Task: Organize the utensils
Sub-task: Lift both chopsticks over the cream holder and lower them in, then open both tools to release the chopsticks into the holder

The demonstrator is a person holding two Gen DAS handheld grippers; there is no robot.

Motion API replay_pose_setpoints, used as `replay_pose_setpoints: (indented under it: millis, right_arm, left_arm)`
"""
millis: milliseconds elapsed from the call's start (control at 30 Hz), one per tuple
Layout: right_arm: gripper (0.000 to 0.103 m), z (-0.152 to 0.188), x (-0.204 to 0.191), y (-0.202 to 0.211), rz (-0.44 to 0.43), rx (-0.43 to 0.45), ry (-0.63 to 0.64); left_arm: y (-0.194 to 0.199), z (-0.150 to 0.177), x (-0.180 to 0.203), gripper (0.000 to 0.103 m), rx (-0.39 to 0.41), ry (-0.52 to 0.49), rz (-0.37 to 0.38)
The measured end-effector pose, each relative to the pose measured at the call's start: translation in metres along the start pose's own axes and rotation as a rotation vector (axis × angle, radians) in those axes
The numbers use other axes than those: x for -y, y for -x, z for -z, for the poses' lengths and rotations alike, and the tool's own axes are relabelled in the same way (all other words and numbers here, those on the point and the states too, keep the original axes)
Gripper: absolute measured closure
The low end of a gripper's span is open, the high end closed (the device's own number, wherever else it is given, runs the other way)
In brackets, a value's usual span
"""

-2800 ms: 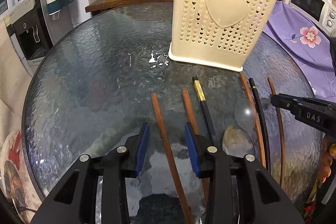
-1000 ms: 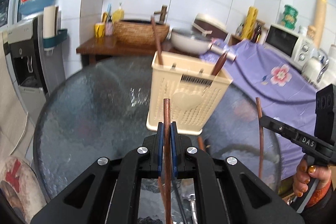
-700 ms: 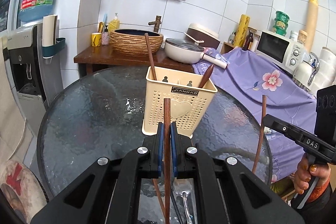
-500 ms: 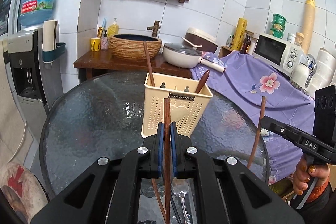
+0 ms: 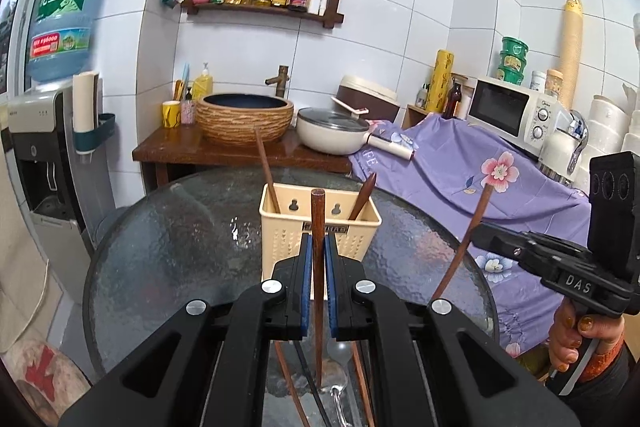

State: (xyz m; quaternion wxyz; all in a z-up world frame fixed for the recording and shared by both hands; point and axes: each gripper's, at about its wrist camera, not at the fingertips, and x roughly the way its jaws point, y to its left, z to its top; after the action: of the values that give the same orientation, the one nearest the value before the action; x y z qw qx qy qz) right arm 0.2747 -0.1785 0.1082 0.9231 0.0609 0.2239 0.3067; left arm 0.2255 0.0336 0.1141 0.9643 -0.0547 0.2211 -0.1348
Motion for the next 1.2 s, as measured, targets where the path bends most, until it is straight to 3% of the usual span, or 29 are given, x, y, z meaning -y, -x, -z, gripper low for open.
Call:
replay_pose_setpoints:
  millis: [333, 533, 700, 867, 1200]
  right_arm:
    - [0.096, -0.049, -0.003, -0.015, 0.01, 0.012, 0.008]
    - [0.096, -0.11, -0.007, -0.011, 0.005, 0.079, 0.008]
    - [0.096, -0.164, -0.013, -0.019, 0.079, 0.151, 0.047]
    - [0.096, -0.168, -0.001, -0.048, 0.149, 0.162, 0.037]
    - [0.096, -0.106, 0.035, -0.108, 0.178, 0.046, -0.053]
  left_arm:
    - [-0.012, -0.055, 0.004, 0.097, 0.031, -0.019, 0.007]
    - [-0.003, -0.122, 0.01, 0.097, 0.116, -0.029, -0.009]
    - [-0.013, -0.171, 0.012, 0.097, 0.177, -0.024, -0.078]
    - [-0.046, -0.169, 0.009, 0.097, 0.156, -0.011, -0.132]
    - [-0.12, -0.101, -0.015, 0.097, -0.004, 0.045, -0.148]
